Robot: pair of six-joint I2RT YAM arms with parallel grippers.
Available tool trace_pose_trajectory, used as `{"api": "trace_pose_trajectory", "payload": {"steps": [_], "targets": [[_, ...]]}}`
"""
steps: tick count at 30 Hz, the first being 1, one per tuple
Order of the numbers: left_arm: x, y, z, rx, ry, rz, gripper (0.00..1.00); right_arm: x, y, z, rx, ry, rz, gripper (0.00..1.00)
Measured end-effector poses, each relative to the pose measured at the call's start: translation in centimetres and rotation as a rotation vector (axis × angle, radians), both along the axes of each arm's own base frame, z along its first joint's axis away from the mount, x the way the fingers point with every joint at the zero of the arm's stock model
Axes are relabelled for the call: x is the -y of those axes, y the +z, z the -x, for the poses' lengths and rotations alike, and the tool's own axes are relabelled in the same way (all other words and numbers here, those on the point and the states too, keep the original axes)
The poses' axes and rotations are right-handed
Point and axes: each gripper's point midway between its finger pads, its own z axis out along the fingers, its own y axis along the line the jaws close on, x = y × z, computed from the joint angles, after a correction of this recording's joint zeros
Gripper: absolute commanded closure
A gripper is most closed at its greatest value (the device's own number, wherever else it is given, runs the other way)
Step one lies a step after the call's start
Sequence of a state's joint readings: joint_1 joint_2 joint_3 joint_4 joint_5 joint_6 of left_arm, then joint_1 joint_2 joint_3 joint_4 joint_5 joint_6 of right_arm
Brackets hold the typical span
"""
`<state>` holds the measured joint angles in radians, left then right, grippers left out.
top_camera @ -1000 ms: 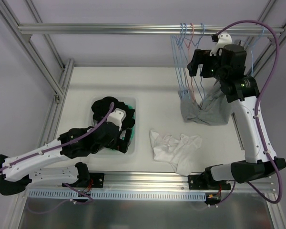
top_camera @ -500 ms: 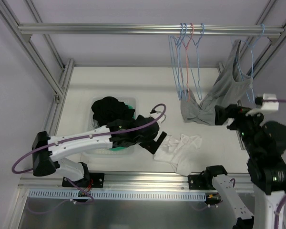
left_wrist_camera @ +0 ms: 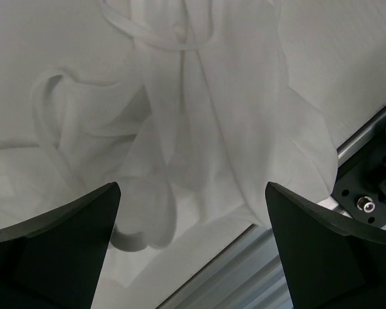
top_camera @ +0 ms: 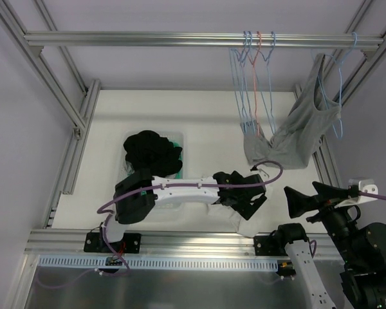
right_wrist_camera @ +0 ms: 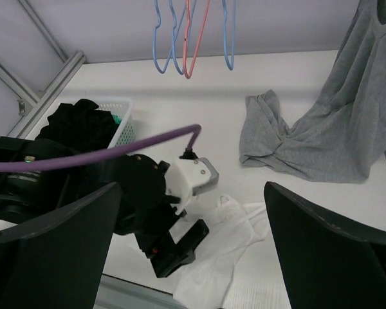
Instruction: Remove the tank top from the hanger
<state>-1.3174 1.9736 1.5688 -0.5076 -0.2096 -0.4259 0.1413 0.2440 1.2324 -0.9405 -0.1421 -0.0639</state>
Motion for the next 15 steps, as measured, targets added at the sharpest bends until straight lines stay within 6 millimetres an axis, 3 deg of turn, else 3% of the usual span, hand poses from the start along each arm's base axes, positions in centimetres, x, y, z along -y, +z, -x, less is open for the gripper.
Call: {"api": "trace_pose_trajectory", "payload": {"steps": [4, 8, 11, 13, 15], "targets": [[1.7, -3.0, 1.1, -0.018, 0.006, -0.033, 0.01, -0.1, -0.8, 1.3, -0.005, 0.020, 0.009, 0.01], [2.0, -6.2, 1.3, -0.017, 0.030, -0.083, 0.01, -0.5, -1.1, 2.0, -0.002, 0.051, 0.018, 0.01], [2.4, -6.2, 1.0, 0.002, 0.062, -0.070, 0.02, -0.8, -1.2, 2.3, -0.001, 0.071, 0.024, 0.01], [2.4, -6.3, 0.8, 0.014, 0.088, -0.068, 0.19, -0.9, -1.2, 2.4, 0.002, 0.080, 0.026, 0.00], [2.5, -6.4, 0.8, 0.023, 0.107, -0.061, 0.43, -0.9, -1.1, 2.7, 0.006, 0.086, 0.025, 0.01]]}}
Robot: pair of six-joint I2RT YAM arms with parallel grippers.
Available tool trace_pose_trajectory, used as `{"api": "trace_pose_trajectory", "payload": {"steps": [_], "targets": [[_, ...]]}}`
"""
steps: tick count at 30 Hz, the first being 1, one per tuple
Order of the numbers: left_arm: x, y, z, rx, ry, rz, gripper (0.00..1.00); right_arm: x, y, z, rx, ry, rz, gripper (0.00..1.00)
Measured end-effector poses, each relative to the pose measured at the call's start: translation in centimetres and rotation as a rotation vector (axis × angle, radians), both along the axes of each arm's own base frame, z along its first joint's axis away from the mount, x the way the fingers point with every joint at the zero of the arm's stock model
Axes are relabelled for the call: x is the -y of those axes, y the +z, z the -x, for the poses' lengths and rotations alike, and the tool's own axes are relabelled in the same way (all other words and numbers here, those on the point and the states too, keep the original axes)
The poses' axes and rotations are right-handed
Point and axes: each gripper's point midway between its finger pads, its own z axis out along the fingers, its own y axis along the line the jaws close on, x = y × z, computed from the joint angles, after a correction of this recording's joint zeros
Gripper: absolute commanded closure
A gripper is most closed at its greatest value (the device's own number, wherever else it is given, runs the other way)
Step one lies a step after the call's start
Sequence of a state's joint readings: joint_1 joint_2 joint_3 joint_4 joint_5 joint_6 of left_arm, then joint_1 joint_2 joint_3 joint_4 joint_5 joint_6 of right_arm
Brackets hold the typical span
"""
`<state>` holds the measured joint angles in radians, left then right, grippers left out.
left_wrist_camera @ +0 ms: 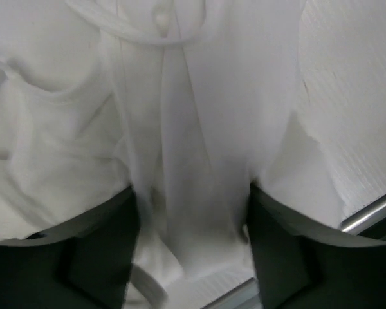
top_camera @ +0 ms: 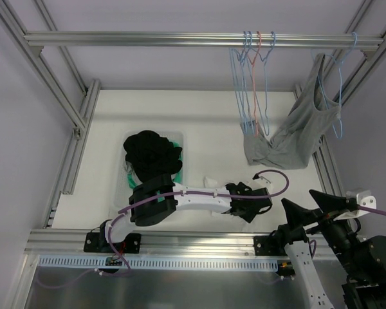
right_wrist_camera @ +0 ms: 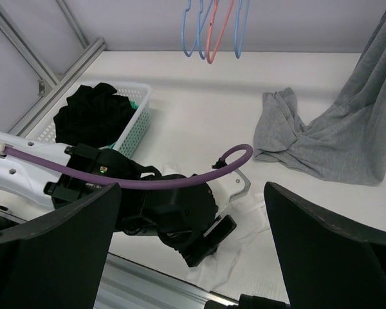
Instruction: Remove the tank top from the hanger
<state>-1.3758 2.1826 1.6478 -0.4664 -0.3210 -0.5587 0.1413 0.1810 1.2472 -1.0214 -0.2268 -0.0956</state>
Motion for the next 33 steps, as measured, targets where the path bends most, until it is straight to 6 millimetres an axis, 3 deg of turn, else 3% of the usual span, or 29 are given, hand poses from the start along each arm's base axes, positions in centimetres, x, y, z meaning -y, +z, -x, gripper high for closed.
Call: {"api": "trace_pose_trajectory", "payload": {"steps": [1, 2, 4, 6, 7, 11, 17, 20, 28, 33], "targets": [[0.1, -0.1, -0.1, 0.002, 0.012, 0.007, 0.60, 0.0, 0.1, 0.2, 0.006, 0.002, -0.001, 0.00], [0.1, -0.1, -0.1, 0.007, 0.022, 0.013, 0.64, 0.0, 0.3, 0.4, 0.014, 0.003, -0.002, 0.00], [0.2, -0.2, -0.2, 0.020, 0.036, 0.021, 0.81, 0.1, 0.7, 0.9, 0.033, 0.005, -0.005, 0.01], [0.1, -0.2, -0.4, 0.031, 0.050, 0.029, 0.90, 0.1, 1.1, 1.3, 0.052, 0.005, -0.008, 0.00], [0.0, -0.1, -0.3, 0.035, 0.055, 0.035, 1.00, 0.1, 1.3, 1.5, 0.062, 0.004, -0.009, 0.00], [-1.2, 0.1, -0.3, 0.051, 0.079, 0.034, 1.00, 0.2, 1.6, 2.0, 0.082, 0.003, -0.010, 0.01], [-5.4, 1.4, -0.3, 0.077, 0.105, -0.027, 1.00, 0.3, 1.6, 2.0, 0.083, 0.002, -0.010, 0.00], [-6.4, 4.5, -0.6, 0.108, 0.117, 0.013, 1.00, 0.3, 1.5, 2.0, 0.082, -0.001, -0.009, 0.00], [-7.3, 17.0, -2.0, 0.244, 0.114, 0.250, 1.00, 0.3, 1.5, 2.0, 0.082, -0.002, -0.009, 0.00], [-8.7, 22.2, -3.7, 0.345, 0.129, 0.313, 1.00, 0.3, 1.5, 2.0, 0.082, -0.003, -0.009, 0.01]]}}
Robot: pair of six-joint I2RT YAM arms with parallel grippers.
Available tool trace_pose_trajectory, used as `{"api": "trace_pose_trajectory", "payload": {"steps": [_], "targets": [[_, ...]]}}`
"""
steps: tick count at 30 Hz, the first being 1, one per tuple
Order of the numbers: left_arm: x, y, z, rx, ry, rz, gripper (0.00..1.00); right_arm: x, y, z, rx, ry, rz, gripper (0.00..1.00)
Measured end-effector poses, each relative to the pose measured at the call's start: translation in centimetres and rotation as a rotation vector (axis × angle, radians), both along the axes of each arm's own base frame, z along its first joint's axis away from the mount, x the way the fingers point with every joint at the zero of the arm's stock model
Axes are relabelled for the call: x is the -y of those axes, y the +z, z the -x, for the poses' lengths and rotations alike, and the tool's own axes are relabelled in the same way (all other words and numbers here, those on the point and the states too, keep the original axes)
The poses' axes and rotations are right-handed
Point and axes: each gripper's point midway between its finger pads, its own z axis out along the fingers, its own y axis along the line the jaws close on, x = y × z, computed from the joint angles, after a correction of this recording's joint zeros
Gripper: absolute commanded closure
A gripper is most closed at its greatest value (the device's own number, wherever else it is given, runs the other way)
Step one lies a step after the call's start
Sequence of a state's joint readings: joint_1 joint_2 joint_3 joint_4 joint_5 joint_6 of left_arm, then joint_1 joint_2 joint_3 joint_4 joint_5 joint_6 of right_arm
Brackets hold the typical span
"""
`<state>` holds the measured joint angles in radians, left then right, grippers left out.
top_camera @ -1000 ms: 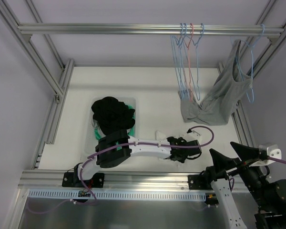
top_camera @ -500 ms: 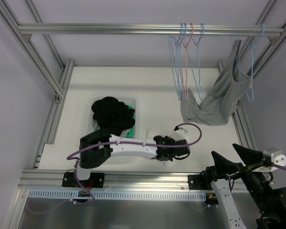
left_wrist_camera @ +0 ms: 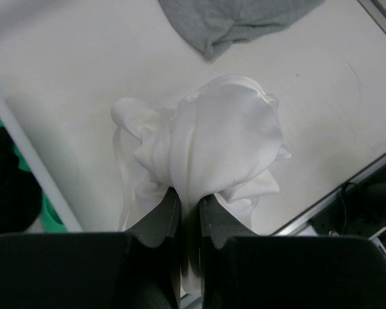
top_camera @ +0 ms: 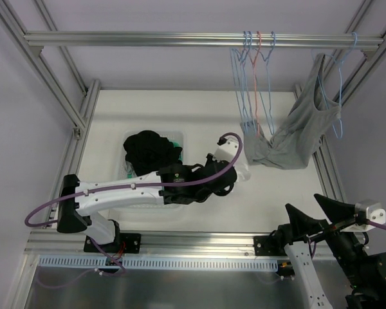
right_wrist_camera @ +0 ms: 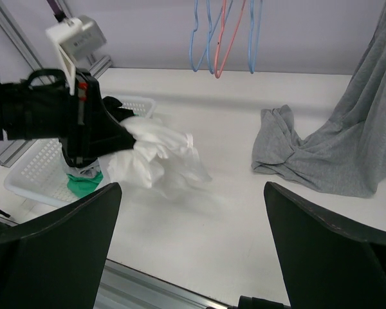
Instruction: Remove the tank top from the hanger
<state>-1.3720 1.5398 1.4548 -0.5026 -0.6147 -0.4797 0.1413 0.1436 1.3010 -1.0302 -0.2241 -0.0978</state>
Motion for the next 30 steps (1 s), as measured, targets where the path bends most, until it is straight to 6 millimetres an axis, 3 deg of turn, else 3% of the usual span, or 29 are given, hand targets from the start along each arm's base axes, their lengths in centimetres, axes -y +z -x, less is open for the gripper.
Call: {"api": "trace_pose_trajectory", "payload": {"steps": [5, 9, 13, 16, 24, 30], "targets": [[-3.1, 4.1, -2.3, 0.078, 0.067, 0.033, 1.00, 0.0, 0.0, 0.0, 0.001, -0.002, 0.000, 0.01], [-6.9, 7.0, -4.0, 0.113, 0.146, 0.077, 1.00, 0.0, 0.0, 0.0, 0.000, -0.002, 0.000, 0.01], [-11.1, 8.0, -4.9, 0.118, 0.234, 0.120, 1.00, 0.0, 0.0, 0.0, 0.000, -0.002, -0.001, 0.01], [-13.9, 7.0, -4.8, 0.097, 0.288, 0.127, 1.00, 0.0, -0.1, -0.2, -0.005, -0.001, -0.002, 0.01], [-19.6, 1.7, -3.1, -0.013, 0.412, 0.085, 1.00, -0.2, -0.6, -0.6, -0.023, 0.003, -0.009, 0.01], [-24.3, -0.4, -1.5, -0.083, 0.569, 0.074, 1.00, -0.5, -0.5, -0.7, -0.020, 0.016, -0.018, 0.01]]}}
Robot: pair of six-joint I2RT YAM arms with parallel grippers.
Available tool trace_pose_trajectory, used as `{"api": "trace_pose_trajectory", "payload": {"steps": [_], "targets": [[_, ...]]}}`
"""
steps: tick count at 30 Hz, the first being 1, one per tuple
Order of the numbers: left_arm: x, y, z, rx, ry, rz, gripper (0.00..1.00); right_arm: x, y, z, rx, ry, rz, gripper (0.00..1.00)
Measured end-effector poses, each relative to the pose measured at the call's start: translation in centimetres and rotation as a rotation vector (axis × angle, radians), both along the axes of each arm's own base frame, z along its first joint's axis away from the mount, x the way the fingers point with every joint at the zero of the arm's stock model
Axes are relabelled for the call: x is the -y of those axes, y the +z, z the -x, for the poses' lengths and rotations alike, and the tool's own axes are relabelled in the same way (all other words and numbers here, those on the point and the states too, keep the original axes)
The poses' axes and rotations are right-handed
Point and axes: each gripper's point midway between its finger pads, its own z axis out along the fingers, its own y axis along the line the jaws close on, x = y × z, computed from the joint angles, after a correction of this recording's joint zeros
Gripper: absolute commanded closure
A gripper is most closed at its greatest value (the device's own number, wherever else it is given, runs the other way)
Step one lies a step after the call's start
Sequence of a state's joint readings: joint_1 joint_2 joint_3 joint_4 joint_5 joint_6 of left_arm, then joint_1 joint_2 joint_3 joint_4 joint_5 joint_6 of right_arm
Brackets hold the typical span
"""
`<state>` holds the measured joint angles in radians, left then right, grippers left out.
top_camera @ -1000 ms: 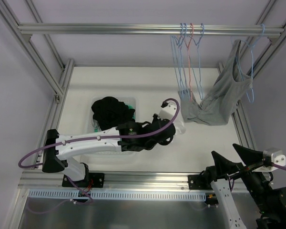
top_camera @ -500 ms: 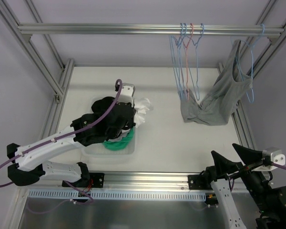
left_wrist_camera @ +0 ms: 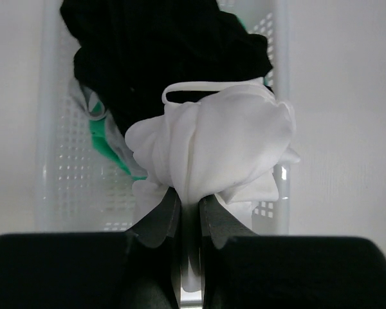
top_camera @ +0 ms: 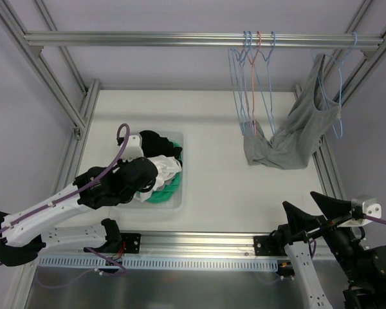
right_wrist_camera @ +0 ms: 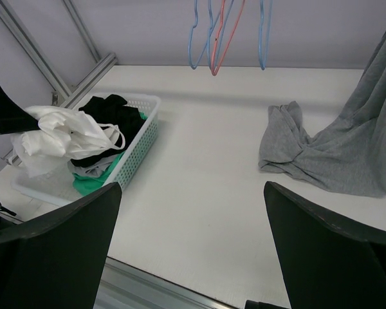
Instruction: Remove the tank top from the hanger
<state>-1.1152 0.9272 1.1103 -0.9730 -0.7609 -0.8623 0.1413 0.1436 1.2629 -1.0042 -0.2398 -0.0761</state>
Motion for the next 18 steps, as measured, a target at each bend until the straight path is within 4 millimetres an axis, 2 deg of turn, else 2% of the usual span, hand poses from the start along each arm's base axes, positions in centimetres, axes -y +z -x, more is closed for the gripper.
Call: {"api": "trace_pose_trajectory", "payload": {"steps": [3, 6, 12, 15, 18], "targets": [[-2.5, -1.0, 0.4, -0.021, 0.088, 0.004, 1.00, -0.2, 0.2, 0.0, 0.004, 0.008, -0.009, 0.01], [-4.0, -1.8, 0.5, -0.034, 0.153, -0.007, 1.00, -0.3, 0.2, -0.2, 0.003, 0.014, -0.017, 0.01], [-4.9, -3.6, -0.1, -0.075, 0.244, -0.060, 0.99, -0.6, 0.2, -0.2, 0.002, 0.028, -0.024, 0.01], [-5.0, -4.8, -0.7, -0.106, 0.283, -0.111, 0.92, -0.7, 0.2, -0.2, 0.002, 0.032, -0.024, 0.00], [-5.1, -6.0, -0.9, -0.136, 0.303, -0.158, 0.78, -0.7, 0.2, -0.2, 0.002, 0.032, -0.024, 0.01]]}}
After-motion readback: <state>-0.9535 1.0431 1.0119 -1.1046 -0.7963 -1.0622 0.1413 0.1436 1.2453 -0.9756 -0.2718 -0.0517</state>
